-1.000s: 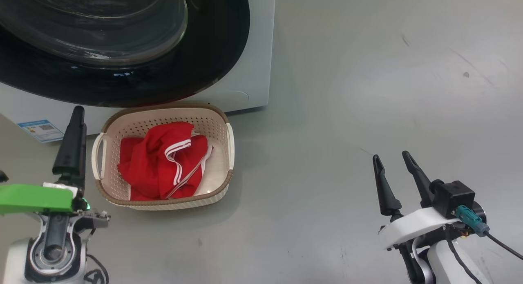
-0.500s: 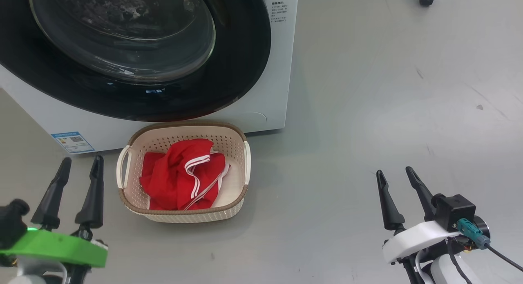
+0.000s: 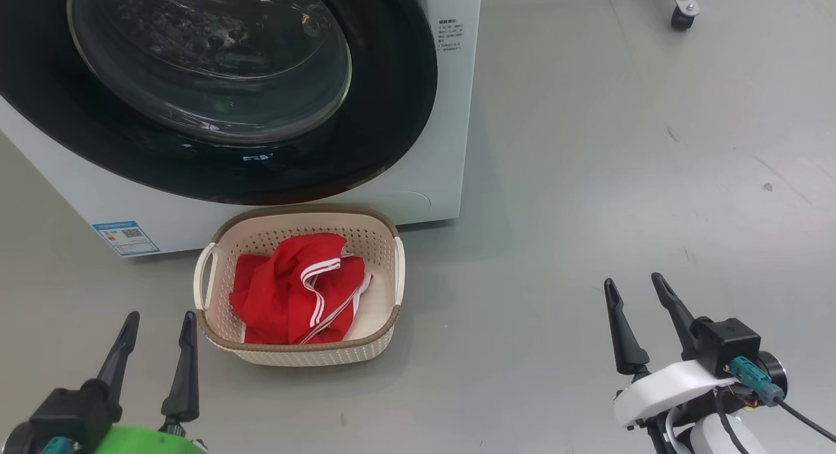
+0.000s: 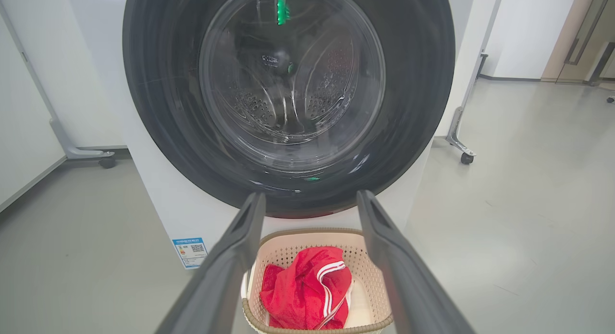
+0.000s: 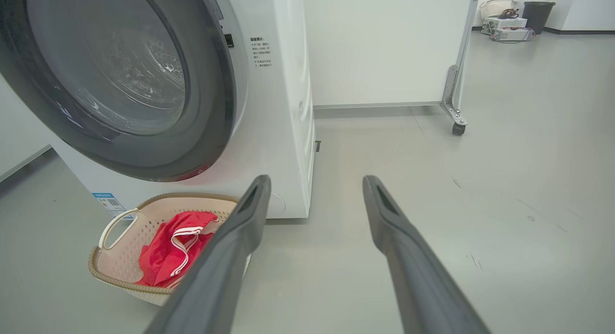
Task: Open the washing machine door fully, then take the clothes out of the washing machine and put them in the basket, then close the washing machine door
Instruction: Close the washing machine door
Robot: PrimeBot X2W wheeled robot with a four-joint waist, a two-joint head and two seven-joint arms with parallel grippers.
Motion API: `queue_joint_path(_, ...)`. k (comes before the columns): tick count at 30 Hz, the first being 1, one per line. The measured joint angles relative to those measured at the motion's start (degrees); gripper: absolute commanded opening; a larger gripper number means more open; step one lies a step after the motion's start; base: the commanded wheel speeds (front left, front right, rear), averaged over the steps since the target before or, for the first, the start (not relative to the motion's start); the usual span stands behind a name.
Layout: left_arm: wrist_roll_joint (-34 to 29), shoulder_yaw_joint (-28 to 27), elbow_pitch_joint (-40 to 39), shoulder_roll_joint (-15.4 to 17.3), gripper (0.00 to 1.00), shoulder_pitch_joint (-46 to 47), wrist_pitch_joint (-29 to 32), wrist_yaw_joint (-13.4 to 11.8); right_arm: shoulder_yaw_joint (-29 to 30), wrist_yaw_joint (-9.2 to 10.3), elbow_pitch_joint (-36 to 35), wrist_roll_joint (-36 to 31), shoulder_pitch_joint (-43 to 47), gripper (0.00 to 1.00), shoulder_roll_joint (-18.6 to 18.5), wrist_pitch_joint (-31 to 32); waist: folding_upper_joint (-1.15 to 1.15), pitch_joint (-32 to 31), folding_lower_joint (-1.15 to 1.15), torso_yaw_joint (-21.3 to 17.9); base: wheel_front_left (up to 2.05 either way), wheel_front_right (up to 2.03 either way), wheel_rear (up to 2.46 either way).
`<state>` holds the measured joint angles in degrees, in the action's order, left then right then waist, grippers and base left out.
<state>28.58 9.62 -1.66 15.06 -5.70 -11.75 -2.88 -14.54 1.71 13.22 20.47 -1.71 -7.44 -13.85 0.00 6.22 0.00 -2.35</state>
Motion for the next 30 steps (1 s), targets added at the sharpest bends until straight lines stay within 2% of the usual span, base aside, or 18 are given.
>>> queue_joint_path(3,-0.38,0.03,0.6,-0.75,1.0,-0.84,-0.25,-1.43,0.01,0.37,-0.18,-0.46,0.04,1.0,-0.34,0.0,0.0,-0.24,0.0,0.02,0.0,0.0,0.0)
queue_joint_path(7,-1.59,0.16,0.99,-1.64,1.0,-1.55,-0.51,-1.96,0.08,0.81,-0.44,-0.8,0.43,1.0,-0.67,0.2,0.0,-0.67,0.0,0.02,0.0,0.0,0.0)
queue_joint_path(30,-3.45,0.31,1.82,-4.23,1.0,-2.56,-1.26,-2.89,0.32,1.97,-2.11,-1.46,1.92,1.0,-1.36,1.22,0.0,-2.0,0.0,0.28,0.0,0.0,0.0)
